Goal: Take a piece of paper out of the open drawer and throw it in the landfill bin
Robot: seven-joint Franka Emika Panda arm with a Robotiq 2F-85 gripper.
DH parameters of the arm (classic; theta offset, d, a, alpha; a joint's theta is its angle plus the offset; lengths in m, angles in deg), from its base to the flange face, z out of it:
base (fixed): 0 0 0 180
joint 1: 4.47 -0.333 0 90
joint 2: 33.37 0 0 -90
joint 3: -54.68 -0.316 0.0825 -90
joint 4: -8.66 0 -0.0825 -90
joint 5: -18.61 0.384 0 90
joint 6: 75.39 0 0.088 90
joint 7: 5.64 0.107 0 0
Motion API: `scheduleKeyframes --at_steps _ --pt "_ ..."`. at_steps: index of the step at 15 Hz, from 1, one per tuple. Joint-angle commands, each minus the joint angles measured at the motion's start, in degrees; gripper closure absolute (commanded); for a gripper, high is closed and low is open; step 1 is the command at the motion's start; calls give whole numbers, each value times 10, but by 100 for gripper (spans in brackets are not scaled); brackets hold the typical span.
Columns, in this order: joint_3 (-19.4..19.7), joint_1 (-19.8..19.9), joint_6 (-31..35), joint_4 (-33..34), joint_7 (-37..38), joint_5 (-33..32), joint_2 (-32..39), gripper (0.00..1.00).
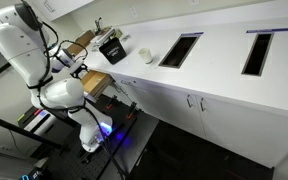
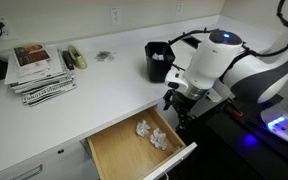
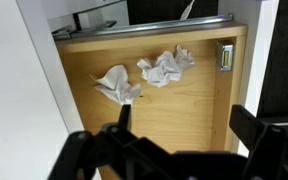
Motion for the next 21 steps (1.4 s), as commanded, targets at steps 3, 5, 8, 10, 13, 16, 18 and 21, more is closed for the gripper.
scheduleKeyframes --at_steps 3,5,8,10,13,16,18,21 --pt "81 -88 56 83 85 -47 113 0" --pt "126 -133 63 114 112 -55 142 0" --pt "195 -193 77 158 148 -59 186 0" --pt "233 -224 80 184 171 -53 212 0" --pt "253 -240 87 213 182 -28 249 0" --pt "258 -244 93 234 178 -8 278 26" --pt "257 -244 97 244 176 2 292 41" --pt "261 -248 104 253 176 13 305 66"
